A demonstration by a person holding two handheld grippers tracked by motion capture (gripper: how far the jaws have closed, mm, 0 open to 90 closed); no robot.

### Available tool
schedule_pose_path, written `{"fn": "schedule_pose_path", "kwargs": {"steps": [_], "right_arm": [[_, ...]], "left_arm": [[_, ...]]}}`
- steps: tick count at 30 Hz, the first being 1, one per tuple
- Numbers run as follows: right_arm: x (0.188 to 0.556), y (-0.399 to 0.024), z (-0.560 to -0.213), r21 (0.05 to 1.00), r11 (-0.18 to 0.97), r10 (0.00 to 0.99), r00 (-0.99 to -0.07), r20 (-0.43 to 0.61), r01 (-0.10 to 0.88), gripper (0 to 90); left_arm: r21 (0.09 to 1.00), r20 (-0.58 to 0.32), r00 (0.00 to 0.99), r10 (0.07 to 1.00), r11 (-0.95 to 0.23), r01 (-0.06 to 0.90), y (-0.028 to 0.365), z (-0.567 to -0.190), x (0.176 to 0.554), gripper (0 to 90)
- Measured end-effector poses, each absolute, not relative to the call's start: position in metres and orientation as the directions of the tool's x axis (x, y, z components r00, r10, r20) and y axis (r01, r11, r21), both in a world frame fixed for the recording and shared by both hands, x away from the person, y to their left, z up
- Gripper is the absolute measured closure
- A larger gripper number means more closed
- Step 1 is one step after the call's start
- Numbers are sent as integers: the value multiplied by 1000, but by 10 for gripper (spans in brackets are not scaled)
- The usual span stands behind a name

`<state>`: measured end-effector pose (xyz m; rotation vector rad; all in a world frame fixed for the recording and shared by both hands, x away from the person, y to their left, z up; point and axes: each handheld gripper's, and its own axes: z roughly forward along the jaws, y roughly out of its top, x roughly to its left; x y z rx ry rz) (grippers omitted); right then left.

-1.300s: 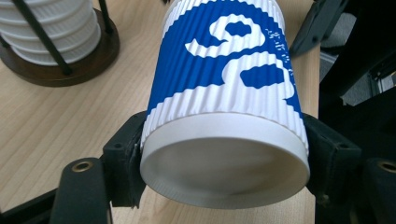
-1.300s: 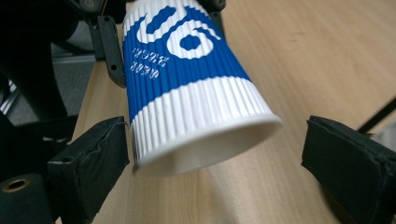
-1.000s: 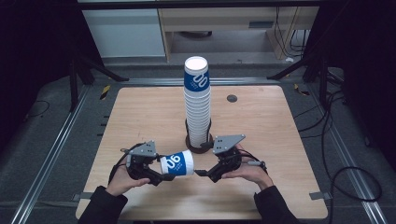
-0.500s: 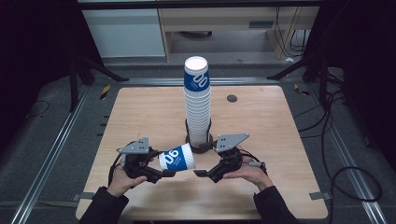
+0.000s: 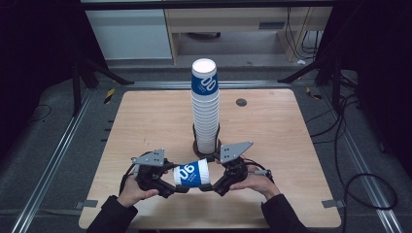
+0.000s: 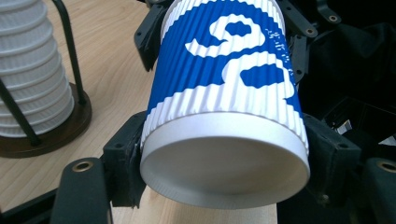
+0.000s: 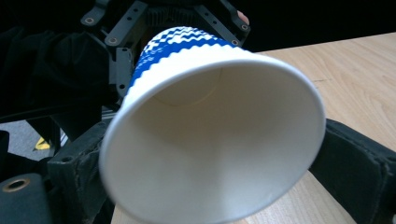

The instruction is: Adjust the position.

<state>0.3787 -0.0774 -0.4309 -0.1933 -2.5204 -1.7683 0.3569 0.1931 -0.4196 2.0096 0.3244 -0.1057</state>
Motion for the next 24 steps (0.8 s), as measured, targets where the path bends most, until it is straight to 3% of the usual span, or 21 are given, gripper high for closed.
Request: {"fn": "schedule_pose_path", "kwargs": {"steps": [10,13,24], "right_arm": [[379,-78,-434,928,344,27,-989,143,144,149],[379,-79,-432,924,355,39,-990,134,140,151],[380,-77,-439,845,522,89,-993,79,114,147]], "left_arm": [[858,-227,957,179,-428,284,191,-421,358,263],[850,-215,955,206,-443,287,194,-419,359,208],[749,-127,957,259,-607,264,192,-427,361,127]]}}
